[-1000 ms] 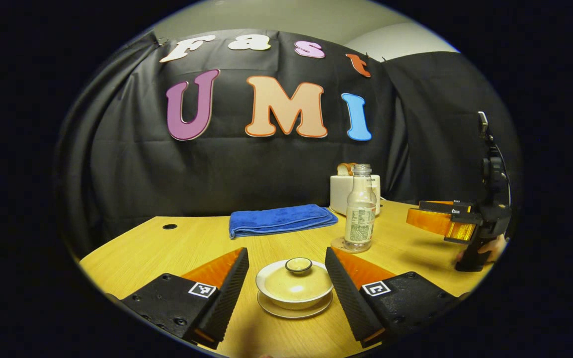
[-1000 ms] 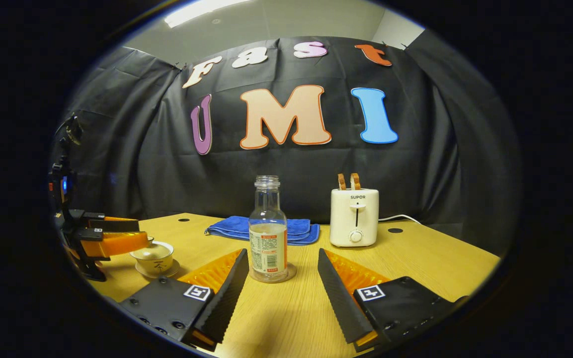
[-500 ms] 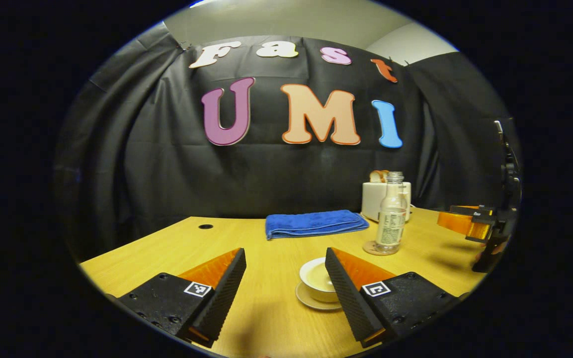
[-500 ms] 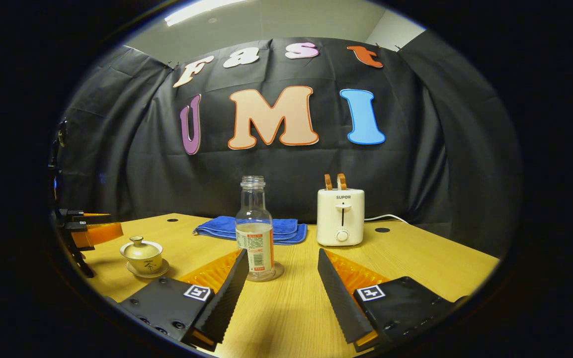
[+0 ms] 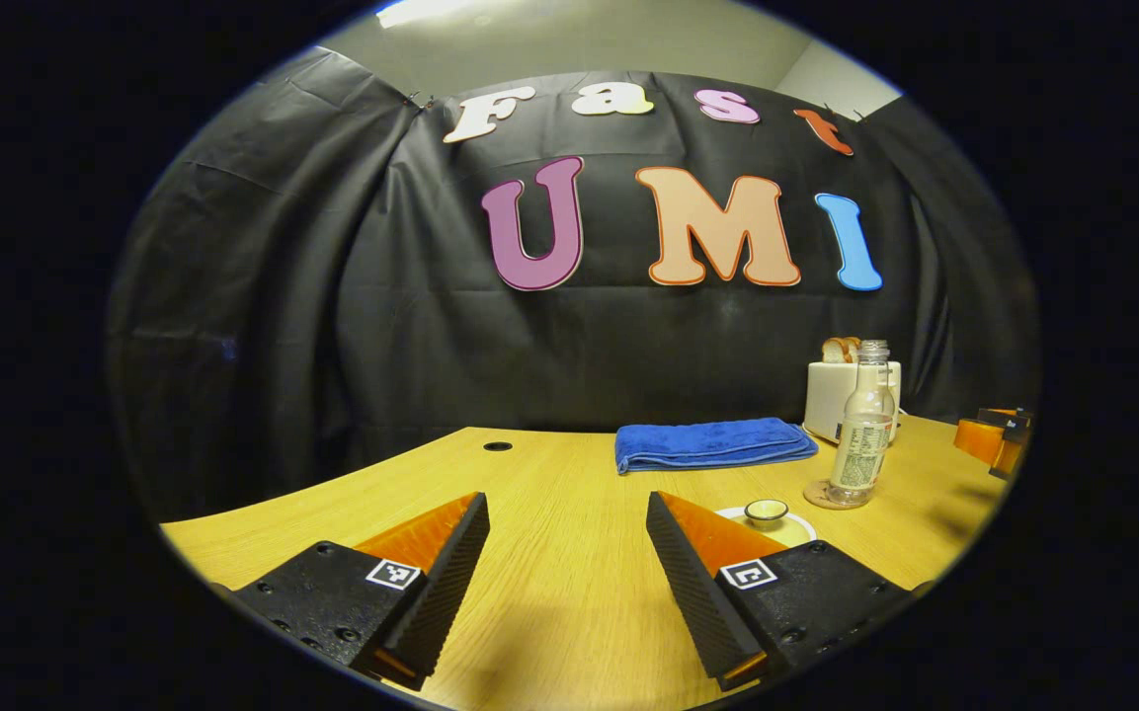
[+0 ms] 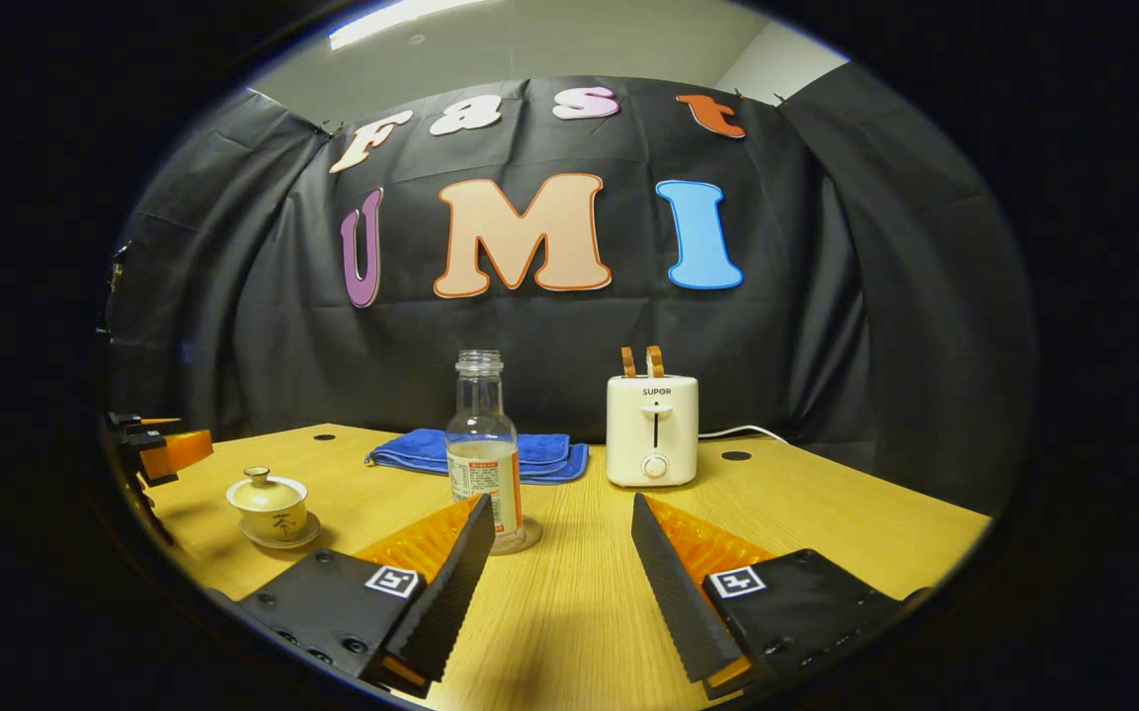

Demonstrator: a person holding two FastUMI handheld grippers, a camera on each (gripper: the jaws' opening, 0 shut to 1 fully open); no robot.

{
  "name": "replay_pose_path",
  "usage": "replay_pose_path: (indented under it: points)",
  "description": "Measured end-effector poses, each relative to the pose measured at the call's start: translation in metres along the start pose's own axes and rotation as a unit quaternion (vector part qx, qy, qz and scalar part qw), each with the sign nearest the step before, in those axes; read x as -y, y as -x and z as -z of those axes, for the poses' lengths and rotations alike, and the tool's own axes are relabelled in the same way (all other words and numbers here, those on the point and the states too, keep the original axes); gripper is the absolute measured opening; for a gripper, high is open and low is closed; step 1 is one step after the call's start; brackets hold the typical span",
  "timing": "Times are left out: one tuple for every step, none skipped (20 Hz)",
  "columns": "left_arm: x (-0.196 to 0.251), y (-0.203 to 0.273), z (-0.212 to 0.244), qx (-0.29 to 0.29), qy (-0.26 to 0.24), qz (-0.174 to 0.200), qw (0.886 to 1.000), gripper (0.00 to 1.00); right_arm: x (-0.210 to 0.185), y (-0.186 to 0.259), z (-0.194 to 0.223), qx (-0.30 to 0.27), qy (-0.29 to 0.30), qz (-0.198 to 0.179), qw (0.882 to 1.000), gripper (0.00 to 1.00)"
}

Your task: Open the teacup lid with one hand, grasp the water bottle and pour water into the teacup with the other hand; after pouring, place the water bottle on the coaster and then close the teacup lid.

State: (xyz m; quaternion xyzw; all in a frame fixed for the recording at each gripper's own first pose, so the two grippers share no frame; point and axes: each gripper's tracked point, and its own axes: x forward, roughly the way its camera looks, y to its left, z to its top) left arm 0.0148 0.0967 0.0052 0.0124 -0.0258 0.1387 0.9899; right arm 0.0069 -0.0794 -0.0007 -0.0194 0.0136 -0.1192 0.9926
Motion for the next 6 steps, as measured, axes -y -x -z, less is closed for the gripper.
replay_pose_path:
  points:
    - [0.0004, -0.0006, -0.0002, 0.0, 0.0, 0.0, 1.0, 0.94, 0.0, -0.0008, 0.0003, 0.0, -0.001, 0.0, 1.0, 0.87]
    - [0.0002, 0.0, -0.0005, 0.0, 0.0, 0.0, 1.0, 0.94, 0.0001, -0.0003, 0.0001, 0.0, 0.0, 0.0, 1.0, 0.9]
    - [0.0002, 0.0004, -0.0006, 0.0, 0.0, 0.0, 1.0, 0.94, 0.0001, -0.0008, 0.0002, 0.0, 0.0, 0.0, 1.0, 0.87]
    - [0.0003, 0.0007, -0.0013, 0.0, 0.0, 0.0, 1.0, 0.94, 0.0005, -0.0007, -0.0001, 0.0, 0.0, 0.001, 1.0, 0.9]
    - [0.0009, 0.0005, -0.0008, 0.0, 0.001, 0.002, 1.0, 0.94, 0.0004, -0.0008, -0.0004, 0.0, 0.0, 0.001, 1.0, 0.9]
    - [0.002, 0.0, -0.0001, 0.0, 0.001, 0.004, 1.0, 0.94, 0.0014, -0.0003, 0.0002, 0.0, 0.0, 0.001, 1.0, 0.9]
